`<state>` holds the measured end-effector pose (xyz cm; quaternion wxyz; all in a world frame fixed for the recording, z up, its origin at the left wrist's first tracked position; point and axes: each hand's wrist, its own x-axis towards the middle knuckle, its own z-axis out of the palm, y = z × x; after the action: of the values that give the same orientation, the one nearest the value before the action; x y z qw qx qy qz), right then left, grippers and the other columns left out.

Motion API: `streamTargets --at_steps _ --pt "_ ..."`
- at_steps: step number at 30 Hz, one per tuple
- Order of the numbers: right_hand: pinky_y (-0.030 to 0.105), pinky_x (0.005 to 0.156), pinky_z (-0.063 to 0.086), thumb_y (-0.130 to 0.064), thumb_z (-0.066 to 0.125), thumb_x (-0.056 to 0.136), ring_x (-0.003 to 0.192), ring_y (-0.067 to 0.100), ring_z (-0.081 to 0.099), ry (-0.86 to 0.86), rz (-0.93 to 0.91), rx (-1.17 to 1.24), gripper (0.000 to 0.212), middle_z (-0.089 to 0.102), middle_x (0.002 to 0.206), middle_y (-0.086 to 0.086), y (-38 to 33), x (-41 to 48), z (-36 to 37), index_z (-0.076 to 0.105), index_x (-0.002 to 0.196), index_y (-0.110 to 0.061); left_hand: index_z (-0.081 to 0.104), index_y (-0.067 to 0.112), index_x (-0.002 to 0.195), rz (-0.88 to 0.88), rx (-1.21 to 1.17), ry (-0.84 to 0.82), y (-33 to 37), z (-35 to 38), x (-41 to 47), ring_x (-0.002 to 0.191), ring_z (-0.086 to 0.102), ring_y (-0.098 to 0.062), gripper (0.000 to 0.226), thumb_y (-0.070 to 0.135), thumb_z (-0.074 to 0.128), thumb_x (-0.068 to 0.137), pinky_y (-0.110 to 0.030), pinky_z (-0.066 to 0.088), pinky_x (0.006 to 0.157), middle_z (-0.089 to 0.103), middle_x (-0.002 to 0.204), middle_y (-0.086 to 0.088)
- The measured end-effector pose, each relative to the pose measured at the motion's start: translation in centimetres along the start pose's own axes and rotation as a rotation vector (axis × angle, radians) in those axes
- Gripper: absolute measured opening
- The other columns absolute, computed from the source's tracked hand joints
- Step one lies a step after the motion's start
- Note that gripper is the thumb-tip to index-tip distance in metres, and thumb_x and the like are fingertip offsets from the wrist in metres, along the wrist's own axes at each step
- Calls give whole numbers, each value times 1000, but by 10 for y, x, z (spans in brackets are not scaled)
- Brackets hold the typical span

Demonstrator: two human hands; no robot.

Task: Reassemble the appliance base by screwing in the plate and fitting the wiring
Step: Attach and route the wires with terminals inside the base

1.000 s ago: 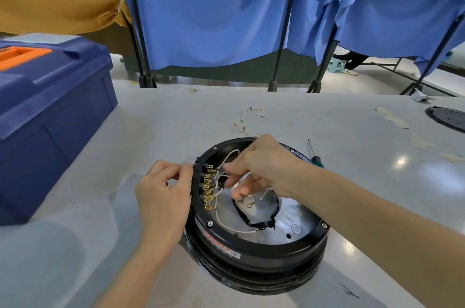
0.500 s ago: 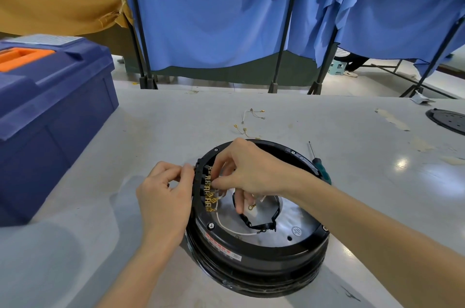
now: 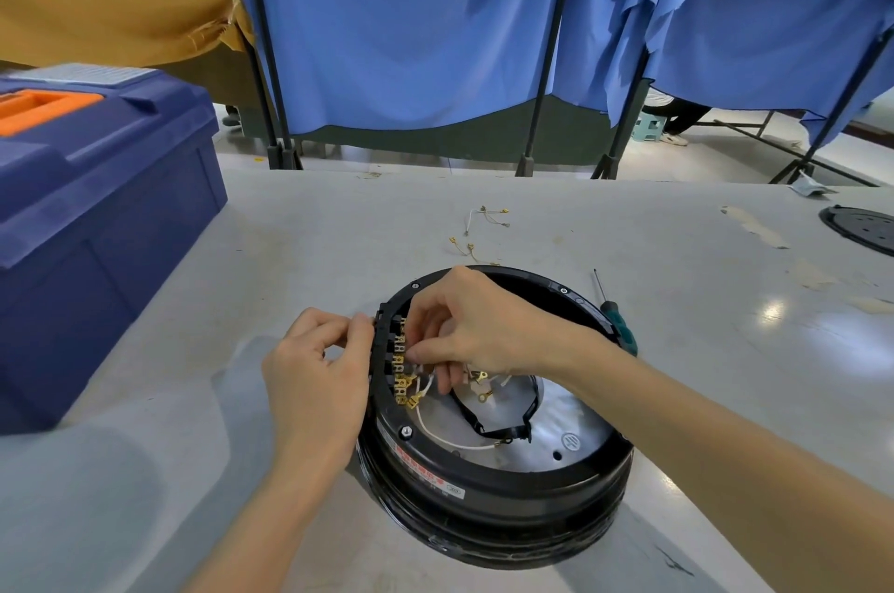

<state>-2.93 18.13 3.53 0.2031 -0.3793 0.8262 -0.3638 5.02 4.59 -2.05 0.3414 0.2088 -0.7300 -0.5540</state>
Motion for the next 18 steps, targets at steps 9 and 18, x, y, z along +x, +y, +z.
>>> streamTargets --at_steps 9,18 --pt "31 59 59 1 66 89 58 30 70 10 31 182 8 68 71 28 8 -5 -2 61 89 8 68 13 57 25 17 -21 2 2 -3 69 57 -17 32 18 66 88 -39 44 67 62 73 3" --pt "25 50 54 -3 72 84 51 25 68 20 10 -26 7 71 66 20 4 -3 -4 67 88 0 73 18 61 73 48 -93 5 -3 -2 76 59 -2 20 27 79 78 -4 35 62 65 75 7"
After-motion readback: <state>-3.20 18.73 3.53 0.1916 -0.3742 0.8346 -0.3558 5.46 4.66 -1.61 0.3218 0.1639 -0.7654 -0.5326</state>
